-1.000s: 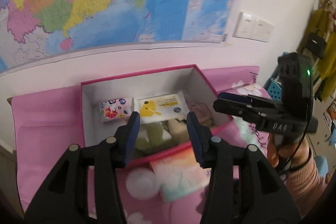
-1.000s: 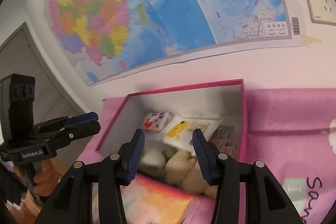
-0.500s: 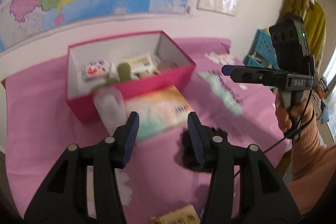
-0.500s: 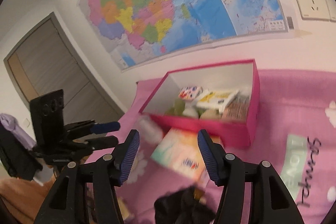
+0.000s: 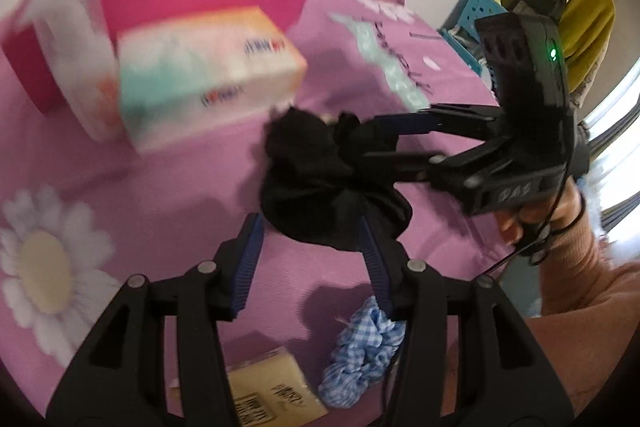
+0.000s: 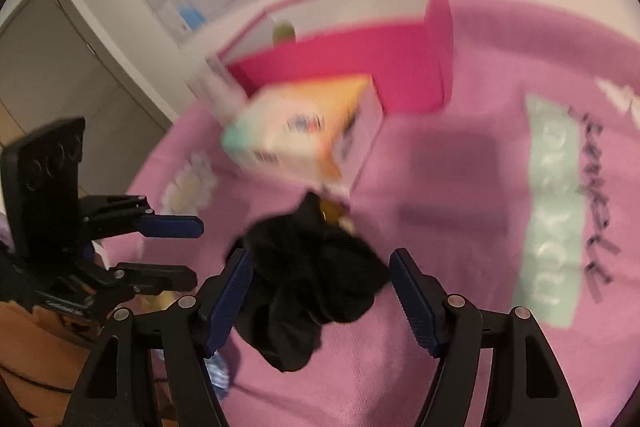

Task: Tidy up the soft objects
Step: 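Lower the right tool to the black scrunchie and grasp it, then carry the black scrunchie over the pink box and open the right tool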

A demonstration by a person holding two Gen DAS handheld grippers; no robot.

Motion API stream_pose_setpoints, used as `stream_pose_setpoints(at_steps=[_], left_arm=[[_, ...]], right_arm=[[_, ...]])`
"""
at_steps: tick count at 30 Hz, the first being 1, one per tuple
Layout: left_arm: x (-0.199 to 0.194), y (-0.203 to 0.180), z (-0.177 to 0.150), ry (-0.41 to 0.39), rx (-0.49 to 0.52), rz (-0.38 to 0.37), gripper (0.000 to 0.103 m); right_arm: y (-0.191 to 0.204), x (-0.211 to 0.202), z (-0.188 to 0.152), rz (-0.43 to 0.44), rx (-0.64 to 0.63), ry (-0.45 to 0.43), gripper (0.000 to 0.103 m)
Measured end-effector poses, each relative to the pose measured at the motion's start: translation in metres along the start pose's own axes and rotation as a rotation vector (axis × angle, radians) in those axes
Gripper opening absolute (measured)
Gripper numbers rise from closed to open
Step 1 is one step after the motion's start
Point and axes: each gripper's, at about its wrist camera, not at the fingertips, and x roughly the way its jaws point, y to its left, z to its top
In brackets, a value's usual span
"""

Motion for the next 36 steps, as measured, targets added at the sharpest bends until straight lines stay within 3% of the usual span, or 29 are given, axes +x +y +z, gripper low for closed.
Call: stream_pose_setpoints(at_steps=[2, 9, 12, 14, 17, 21, 24, 36], left_arm=[[0.006, 0.0, -0.001, 0.016, -0.003, -0.002, 0.052], [0.025, 0.002, 0.005, 0.052, -0.043, -0.043, 0.052], [0.027, 0.005, 0.007, 0.051, -0.056, -0.062, 0.052], [0.029, 0.007, 0.011, 0.05, -0.065, -0.069, 0.052], [0.03, 0.007, 0.014, 0.034, -0.082, -0.07, 0.052], [0.029, 0.007, 0.019, 0.014, -0.094, -0.074, 0.037], [0.02, 0.007, 0.022, -0.018, -0.086, -0.085, 0.034], [-0.033, -0.002, 0.052, -0.173, -0.034, -0.08, 0.033]], right_arm=[[0.0, 0.013, -0.006, -0.027, 0.0, 0.023, 0.073], [0.004, 0.019, -0.007, -0.013, -0.035, -0.04, 0.075], [0.004, 0.018, -0.009, -0.029, -0.04, -0.053, 0.058], [0.001, 0.018, -0.008, -0.003, -0.017, -0.049, 0.035], [-0.003, 0.015, -0.008, 0.029, 0.003, -0.062, 0.025], [-0.003, 0.008, -0.006, 0.099, 0.031, -0.095, 0.02], [0.001, 0.0, -0.004, 0.129, 0.035, -0.117, 0.02], [0.022, -0.052, 0.029, 0.163, -0.052, -0.255, 0.019]])
